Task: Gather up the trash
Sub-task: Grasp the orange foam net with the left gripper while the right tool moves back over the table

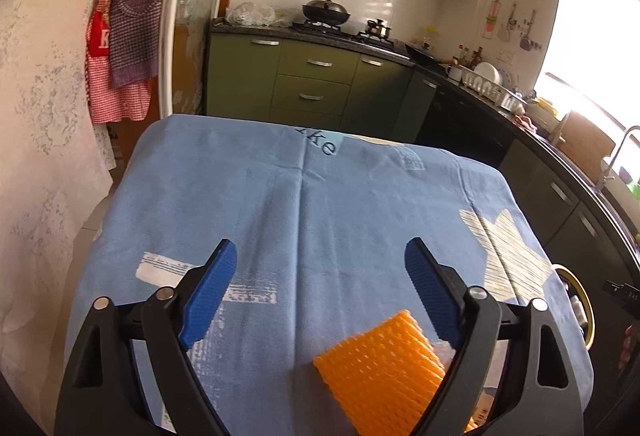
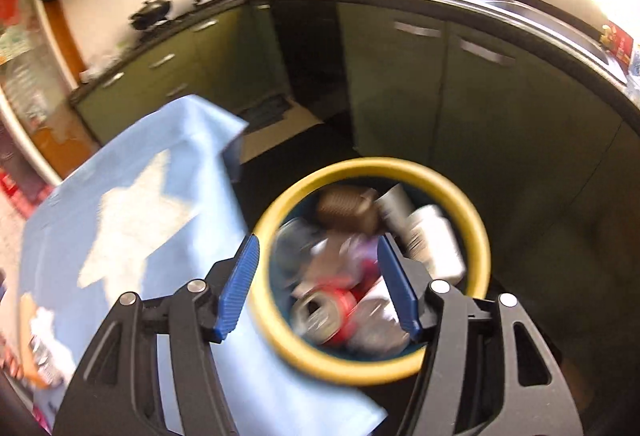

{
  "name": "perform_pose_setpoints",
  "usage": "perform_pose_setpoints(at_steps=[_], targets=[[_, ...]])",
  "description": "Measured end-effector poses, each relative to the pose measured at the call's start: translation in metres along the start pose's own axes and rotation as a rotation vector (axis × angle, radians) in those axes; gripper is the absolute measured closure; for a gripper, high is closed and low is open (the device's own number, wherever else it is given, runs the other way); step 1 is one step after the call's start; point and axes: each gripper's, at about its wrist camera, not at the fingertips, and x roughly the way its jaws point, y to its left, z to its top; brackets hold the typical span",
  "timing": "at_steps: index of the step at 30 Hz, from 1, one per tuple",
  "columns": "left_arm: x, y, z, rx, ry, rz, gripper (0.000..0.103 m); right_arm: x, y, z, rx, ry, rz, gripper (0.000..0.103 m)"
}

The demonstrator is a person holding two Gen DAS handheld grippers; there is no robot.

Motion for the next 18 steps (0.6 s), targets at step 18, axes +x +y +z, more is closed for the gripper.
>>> perform_pose_setpoints(at_steps=[18], targets=[[0.024, -0.026, -0.040, -0.028, 0.324, 0.065, 0.017, -0.006, 0.075, -0.047, -0.170, 0.056, 0.190, 0.040]])
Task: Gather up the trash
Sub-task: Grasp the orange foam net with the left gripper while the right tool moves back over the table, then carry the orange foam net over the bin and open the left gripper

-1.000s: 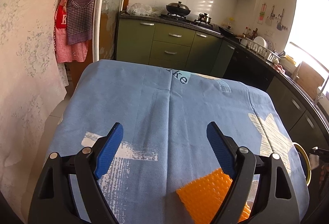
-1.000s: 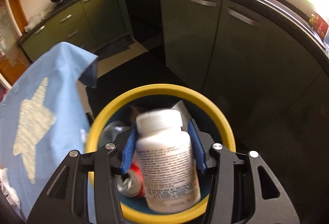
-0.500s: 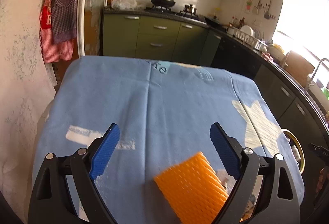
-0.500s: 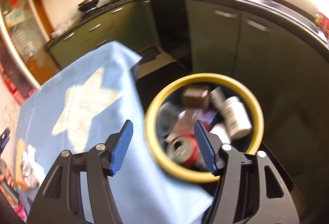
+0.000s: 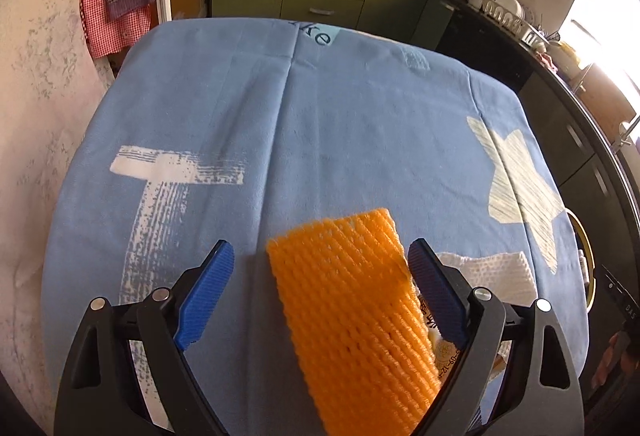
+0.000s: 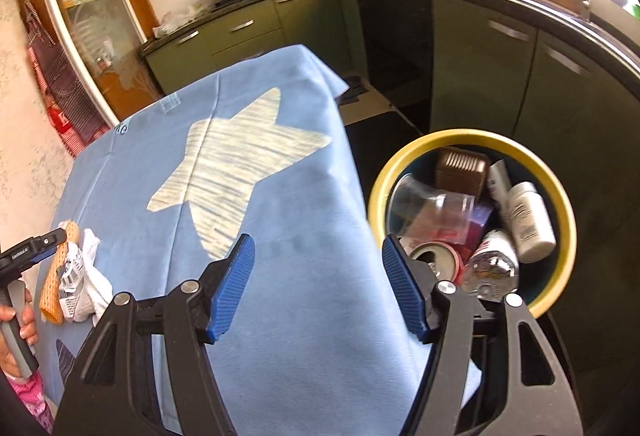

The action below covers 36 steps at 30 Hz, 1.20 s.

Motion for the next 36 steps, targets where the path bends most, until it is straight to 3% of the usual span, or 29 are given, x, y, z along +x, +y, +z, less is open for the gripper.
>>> perform_pose_setpoints(at_steps=[4, 8, 10, 13, 27, 32, 36], targets=[[0.013, 0.003, -0.003, -0.008, 0.049, 0.009, 0.040, 0.006, 0.001, -0.004, -0.001, 0.016, 0.025, 0.040], [0.010, 0.004, -0.004, 0.009, 0.033, 0.019, 0.056, 0.005, 0.000, -0.005, -0.002, 0.015, 0.038, 0.040], [0.006, 0.005, -0.003, 0.023, 0.019, 0.031, 0.074, 0.004, -0.001, -0.005, 0.002, 0.012, 0.042, 0.040], [-0.002, 0.007, 0.001, 0.035, 0.005, 0.029, 0.086, 0.002, -0.001, -0.005, 0.005, 0.009, 0.047, 0.040], [-0.068, -0.011, 0.017, 0.152, -0.155, 0.071, 0.088, -0.007, -0.005, -0.006, 0.013, -0.005, 0.068, 0.040], [-0.096, -0.039, 0.024, 0.217, -0.207, 0.035, 0.088, -0.015, -0.015, -0.006, 0.034, -0.027, 0.067, 0.040], [-0.112, -0.077, 0.031, 0.280, -0.221, -0.042, 0.088, -0.024, -0.029, -0.008, 0.055, -0.047, 0.046, 0.040]])
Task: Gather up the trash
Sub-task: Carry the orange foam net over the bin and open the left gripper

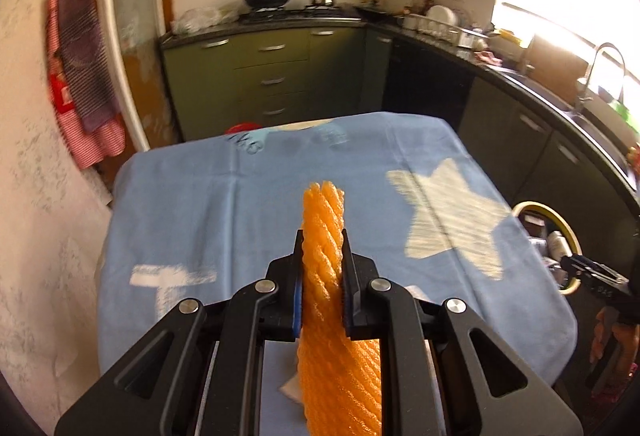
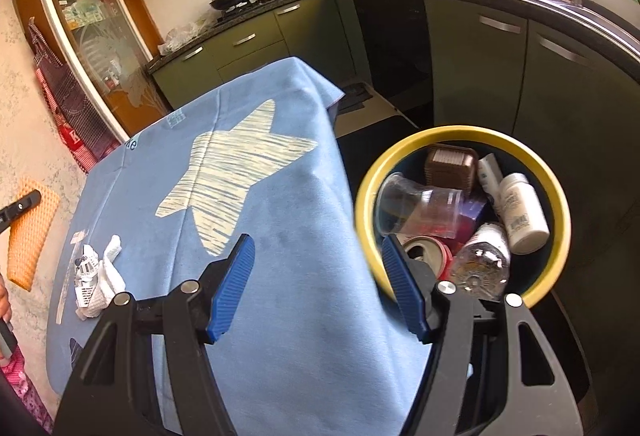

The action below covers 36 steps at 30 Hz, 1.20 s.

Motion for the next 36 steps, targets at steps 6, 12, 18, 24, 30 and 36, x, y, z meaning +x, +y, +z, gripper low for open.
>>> perform_pose_setpoints(at_steps=[6, 12, 18, 24, 30, 36], targets=[[0.001, -0.089, 0.031, 0.112, -0.020, -0.170, 0.088, -0.024, -0.037, -0.004, 0.070, -0.051, -0.061, 0.040], [0.024, -0.202, 0.042, 0.231, 0.037, -0.370, 0.088, -0.052, -0.087, -0.014, 0.162, -0.102, -0.134, 0.039], [0.064, -0.314, 0.042, 0.359, 0.108, -0.465, 0.088, -0.063, -0.131, -0.028, 0.239, -0.113, -0.167, 0.038], [0.115, -0.399, 0.036, 0.441, 0.157, -0.484, 0.087, -0.065, -0.157, -0.040, 0.294, -0.111, -0.170, 0.038], [0.163, -0.448, 0.033, 0.469, 0.222, -0.483, 0.069, -0.065, -0.170, -0.048, 0.319, -0.104, -0.173, 0.036], [0.167, -0.457, 0.038, 0.475, 0.174, -0.454, 0.046, -0.065, -0.173, -0.052, 0.335, -0.105, -0.170, 0.036]])
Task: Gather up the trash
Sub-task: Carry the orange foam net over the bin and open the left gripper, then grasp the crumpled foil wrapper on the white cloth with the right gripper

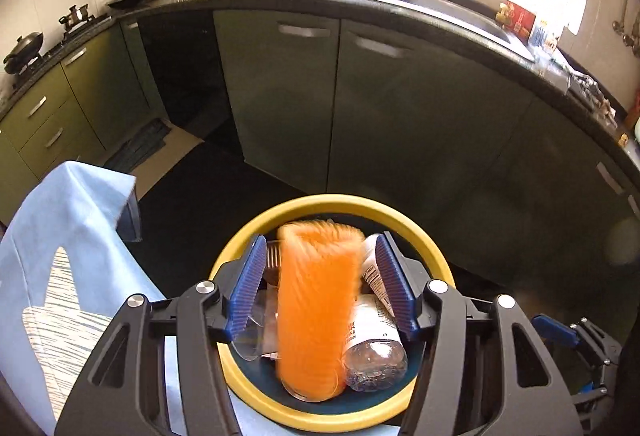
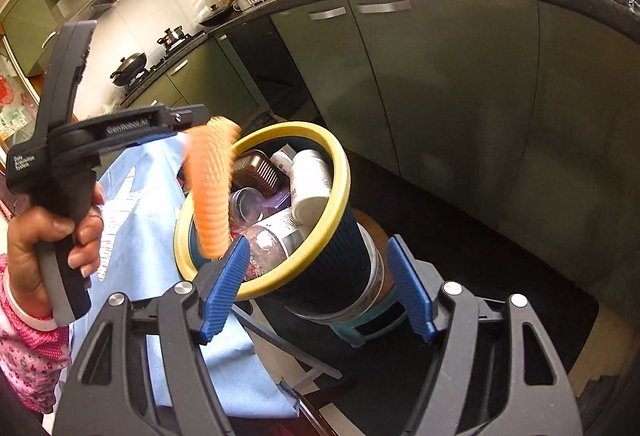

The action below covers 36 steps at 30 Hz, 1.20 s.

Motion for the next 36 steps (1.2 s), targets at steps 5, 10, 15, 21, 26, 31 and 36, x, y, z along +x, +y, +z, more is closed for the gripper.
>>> perform_pose_setpoints(at_steps=[5, 10, 15, 21, 26, 31, 36], targets=[[-0.063, 0.023, -0.013, -0.013, -0.109, 0.008, 0.037, 0.001, 0.006, -0.002, -0.009, -0.001, 0.002, 0.036], [-0.132, 0.056, -0.034, -0.076, -0.192, -0.009, 0.029, 0.003, 0.020, -0.004, -0.035, 0.008, 0.016, 0.035], [-0.204, 0.105, -0.075, -0.142, -0.296, 0.065, 0.023, 0.007, 0.044, -0.007, -0.091, 0.029, 0.023, 0.035], [-0.275, 0.182, -0.139, -0.279, -0.386, 0.192, 0.016, 0.010, 0.086, -0.014, -0.187, 0.057, 0.058, 0.035], [-0.308, 0.253, -0.201, -0.430, -0.427, 0.337, 0.013, 0.020, 0.151, -0.031, -0.350, 0.107, 0.142, 0.034], [-0.315, 0.319, -0.262, -0.589, -0.420, 0.425, 0.013, 0.031, 0.228, -0.061, -0.527, 0.168, 0.274, 0.034], [-0.300, 0.360, -0.311, -0.670, -0.403, 0.519, 0.013, 0.040, 0.295, -0.094, -0.649, 0.253, 0.404, 0.036]])
